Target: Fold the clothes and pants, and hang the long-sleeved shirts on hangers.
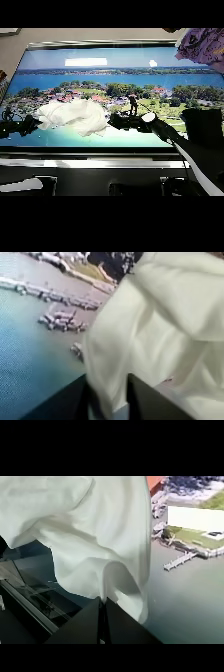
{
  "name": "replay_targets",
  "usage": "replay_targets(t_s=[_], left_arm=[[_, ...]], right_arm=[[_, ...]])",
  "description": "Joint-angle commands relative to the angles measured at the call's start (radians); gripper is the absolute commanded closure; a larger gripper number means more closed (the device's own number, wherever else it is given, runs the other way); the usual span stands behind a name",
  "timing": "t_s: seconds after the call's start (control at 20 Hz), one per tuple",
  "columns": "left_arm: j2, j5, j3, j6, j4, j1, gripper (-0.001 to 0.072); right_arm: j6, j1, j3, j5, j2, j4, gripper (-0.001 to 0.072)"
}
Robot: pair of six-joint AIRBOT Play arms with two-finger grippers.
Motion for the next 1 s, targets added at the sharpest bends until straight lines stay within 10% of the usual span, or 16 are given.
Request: replay_targets(t_s=[0.0,0.4,0.95], left_arm=[[-0.013,0.012,0.011,-0.006,-0.005,-0.028,0.0693],[0.134,-0.076,0.403,-0.146,-0.065,-0.151,0.0697],[0.445,-0.077,1.249,-0.533,0.307,-0.147,0.0697]], right_arm=[[0.006,0.001,0.001,-0.01,0.011,-0.001,0.0683],[0.043,-0.217,0.218,0.056,0.113,-0.27,0.0684],[0.213,-0.416,1.109,0.374,0.32,-0.856,0.0684]])
